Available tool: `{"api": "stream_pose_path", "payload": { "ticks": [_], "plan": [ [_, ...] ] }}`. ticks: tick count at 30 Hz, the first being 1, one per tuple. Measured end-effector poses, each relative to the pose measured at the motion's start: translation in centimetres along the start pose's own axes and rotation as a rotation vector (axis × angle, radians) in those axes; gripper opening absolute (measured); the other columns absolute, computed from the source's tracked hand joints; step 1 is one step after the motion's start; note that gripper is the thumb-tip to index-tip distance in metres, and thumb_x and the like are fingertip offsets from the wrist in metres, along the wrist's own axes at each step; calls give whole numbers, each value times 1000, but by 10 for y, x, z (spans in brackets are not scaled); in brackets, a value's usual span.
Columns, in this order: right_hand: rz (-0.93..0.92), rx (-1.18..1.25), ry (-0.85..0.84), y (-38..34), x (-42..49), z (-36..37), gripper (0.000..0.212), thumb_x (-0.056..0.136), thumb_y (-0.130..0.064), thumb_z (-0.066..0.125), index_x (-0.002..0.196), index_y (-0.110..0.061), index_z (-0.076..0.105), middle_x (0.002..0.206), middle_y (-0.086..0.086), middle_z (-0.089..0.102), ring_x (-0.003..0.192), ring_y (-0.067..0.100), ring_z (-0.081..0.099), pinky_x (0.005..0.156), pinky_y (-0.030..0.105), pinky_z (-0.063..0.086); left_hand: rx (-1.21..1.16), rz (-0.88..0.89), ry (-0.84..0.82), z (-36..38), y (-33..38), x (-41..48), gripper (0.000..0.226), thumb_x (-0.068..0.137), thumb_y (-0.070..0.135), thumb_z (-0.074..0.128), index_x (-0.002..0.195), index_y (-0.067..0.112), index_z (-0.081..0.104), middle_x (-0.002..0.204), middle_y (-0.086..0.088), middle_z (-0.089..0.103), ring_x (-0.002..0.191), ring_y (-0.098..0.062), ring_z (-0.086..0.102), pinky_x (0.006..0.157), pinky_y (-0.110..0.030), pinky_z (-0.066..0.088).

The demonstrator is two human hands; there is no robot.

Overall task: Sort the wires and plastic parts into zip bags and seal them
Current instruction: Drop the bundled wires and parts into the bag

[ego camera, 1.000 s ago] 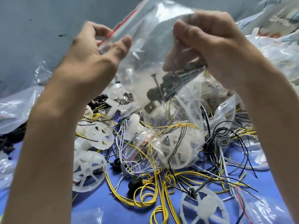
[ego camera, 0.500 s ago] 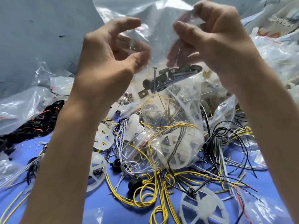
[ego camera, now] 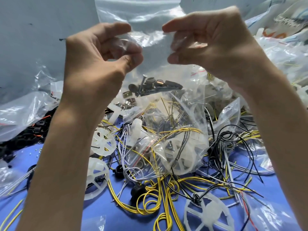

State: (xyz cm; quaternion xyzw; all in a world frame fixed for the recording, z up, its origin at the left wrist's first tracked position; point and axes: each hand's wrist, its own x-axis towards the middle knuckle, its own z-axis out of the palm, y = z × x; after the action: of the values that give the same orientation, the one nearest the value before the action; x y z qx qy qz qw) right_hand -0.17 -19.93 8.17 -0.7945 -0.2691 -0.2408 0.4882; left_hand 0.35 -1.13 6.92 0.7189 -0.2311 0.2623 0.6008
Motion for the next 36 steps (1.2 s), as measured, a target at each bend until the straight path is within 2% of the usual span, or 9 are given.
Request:
{"api": "stream_pose_path", "payload": {
  "ticks": [5,10,16,20,25,27,29,32,36],
  "plan": [
    [5,-102,34,2,1,-1,50,66,-11,82,111,-20,62,79,-4,58,72,3,51,84,27,51,99,-7,0,0,-3,-1,32,75,6,77,101,21,64,72,8,59,62,7,55,67,-8,46],
    [23,-187,52,5,3,-2,42,68,-20,82,107,-20,68,73,-5,53,69,9,47,69,23,45,251,-9,-2,-1,-7,-1,17,77,25,78,87,33,67,62,11,48,53,1,40,54,-12,34],
    [8,-241,59,7,4,-2,32,71,-25,80,102,-22,71,87,15,68,73,23,57,68,38,49,303,4,19,-1,-7,0,11,78,32,76,83,32,67,64,4,49,53,-2,36,52,-19,31],
    [24,-215,58,11,5,-3,14,77,-29,75,90,-26,71,66,0,59,61,5,45,56,17,34,341,43,34,-4,-8,0,13,79,44,72,76,33,66,65,4,47,54,-2,33,52,-22,27],
    [28,-226,50,8,4,-2,14,83,-33,70,87,-20,73,68,6,57,62,4,40,57,15,31,406,86,50,-6,-8,1,19,81,56,65,72,40,63,78,13,45,64,8,44,60,-4,32],
    [22,-254,48,8,3,-2,7,84,-35,67,85,-28,70,81,12,57,73,8,44,64,22,34,401,96,66,-5,-8,1,23,82,57,62,69,39,62,84,9,51,69,11,48,66,-4,34],
    [30,-258,56,8,4,-2,7,86,-37,64,84,-31,66,89,4,51,81,7,45,71,20,35,346,99,91,-3,-8,1,28,85,56,60,65,36,59,82,4,54,67,5,48,66,-14,36],
    [51,-217,54,8,5,-1,21,90,-35,60,89,-15,67,90,2,53,79,4,46,70,19,35,204,123,128,6,-4,-1,31,91,44,57,65,28,53,64,4,48,54,-2,38,54,-18,30],
    [37,-158,14,6,4,1,29,93,-29,58,93,0,64,85,10,64,69,6,48,67,23,38,16,138,164,16,-2,-4,27,96,27,54,72,21,46,59,8,51,50,-4,48,52,-18,40]
  ]
}}
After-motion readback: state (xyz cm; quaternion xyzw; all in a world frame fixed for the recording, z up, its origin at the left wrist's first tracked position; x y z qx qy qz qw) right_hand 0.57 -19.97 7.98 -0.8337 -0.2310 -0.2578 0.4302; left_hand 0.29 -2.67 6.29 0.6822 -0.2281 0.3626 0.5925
